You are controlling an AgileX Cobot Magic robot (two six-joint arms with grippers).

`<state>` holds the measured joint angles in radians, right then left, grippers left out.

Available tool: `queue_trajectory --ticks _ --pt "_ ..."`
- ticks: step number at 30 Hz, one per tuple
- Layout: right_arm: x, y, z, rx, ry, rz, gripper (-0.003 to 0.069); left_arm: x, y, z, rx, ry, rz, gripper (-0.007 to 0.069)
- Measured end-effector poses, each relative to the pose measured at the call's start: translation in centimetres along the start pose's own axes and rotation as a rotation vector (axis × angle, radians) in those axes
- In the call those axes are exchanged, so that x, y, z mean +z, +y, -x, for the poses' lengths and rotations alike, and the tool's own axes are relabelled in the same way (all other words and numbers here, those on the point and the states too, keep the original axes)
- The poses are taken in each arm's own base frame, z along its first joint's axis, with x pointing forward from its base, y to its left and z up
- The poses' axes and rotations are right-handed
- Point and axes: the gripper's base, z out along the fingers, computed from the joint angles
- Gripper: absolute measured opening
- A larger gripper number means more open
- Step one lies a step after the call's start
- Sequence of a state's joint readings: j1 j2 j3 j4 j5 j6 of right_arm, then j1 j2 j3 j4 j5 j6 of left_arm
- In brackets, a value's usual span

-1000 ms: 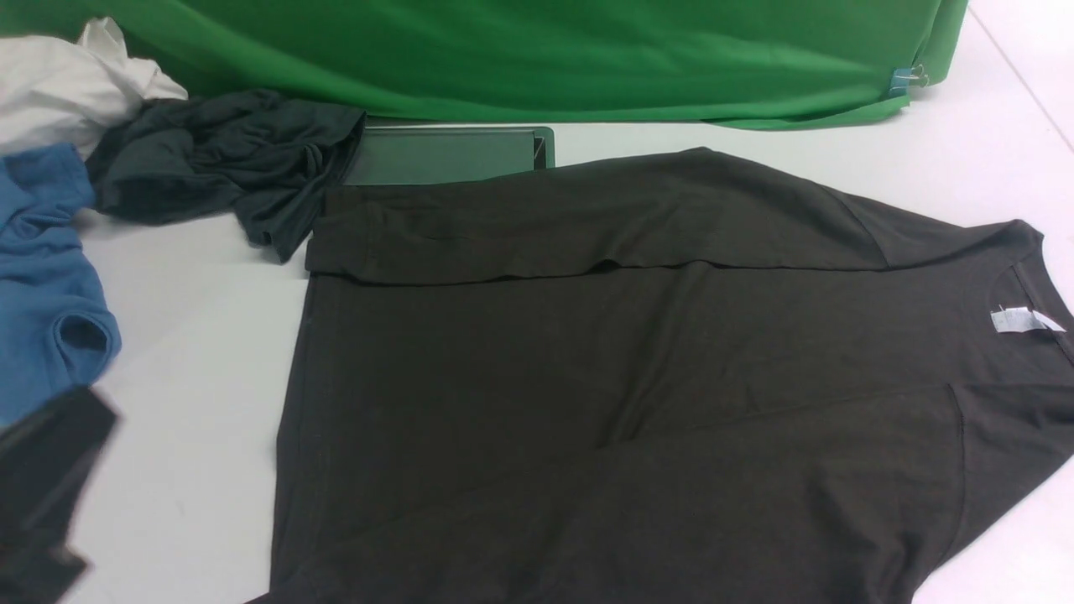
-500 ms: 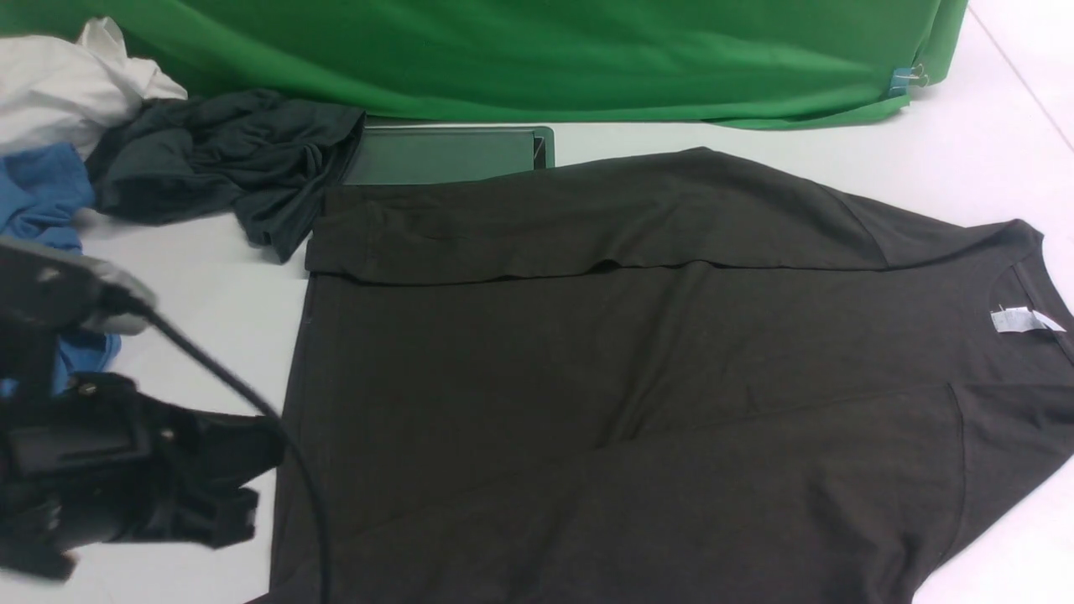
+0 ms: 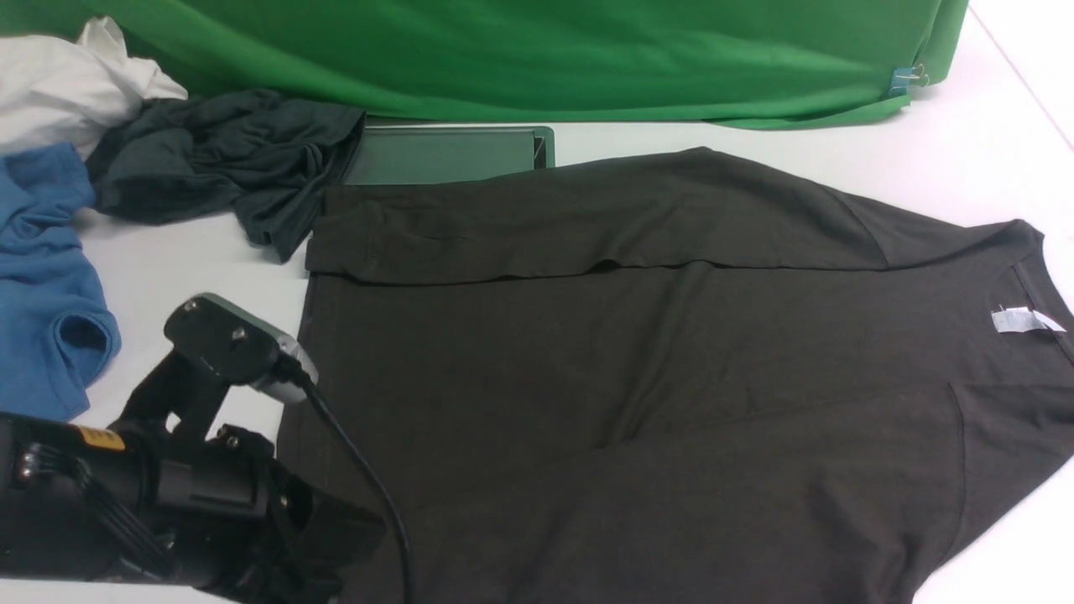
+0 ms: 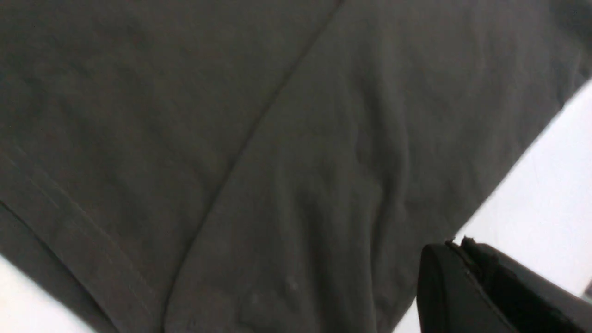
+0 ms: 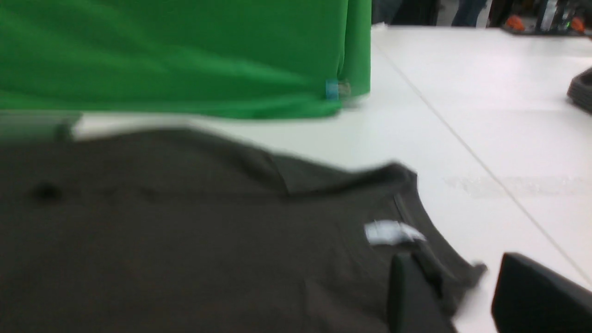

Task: Fold a long-sleeved shirt on a white desktop.
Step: 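Grasp the left edge of the dark T-shirt lying flat on the table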

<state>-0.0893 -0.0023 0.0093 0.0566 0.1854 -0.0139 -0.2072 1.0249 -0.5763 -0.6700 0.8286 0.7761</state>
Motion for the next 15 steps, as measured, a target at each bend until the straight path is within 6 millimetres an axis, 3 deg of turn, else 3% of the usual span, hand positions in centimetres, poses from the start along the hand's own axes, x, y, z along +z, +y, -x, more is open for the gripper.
queue_trajectory --ticks 5,8,11,15 --pt "-0.2 0.0 1.8 0.449 -0.200 0.041 0.0244 -0.1 -0.1 -0.3 0.023 0.043 -0.010 0.0020" --pt "-0.2 -0.1 2.1 0.545 -0.225 0.056 0.0235 -0.1 -0.1 -0.4 0.029 0.054 -0.011 0.0020" --pt "-0.4 0.5 2.4 0.572 -0.096 0.108 0.0206 0.0 -0.1 -0.4 0.026 0.055 -0.014 0.0020" --pt "-1.3 2.3 7.6 0.333 0.151 0.294 0.0199 0.6 0.3 -0.5 0.020 0.101 -0.017 0.0020"
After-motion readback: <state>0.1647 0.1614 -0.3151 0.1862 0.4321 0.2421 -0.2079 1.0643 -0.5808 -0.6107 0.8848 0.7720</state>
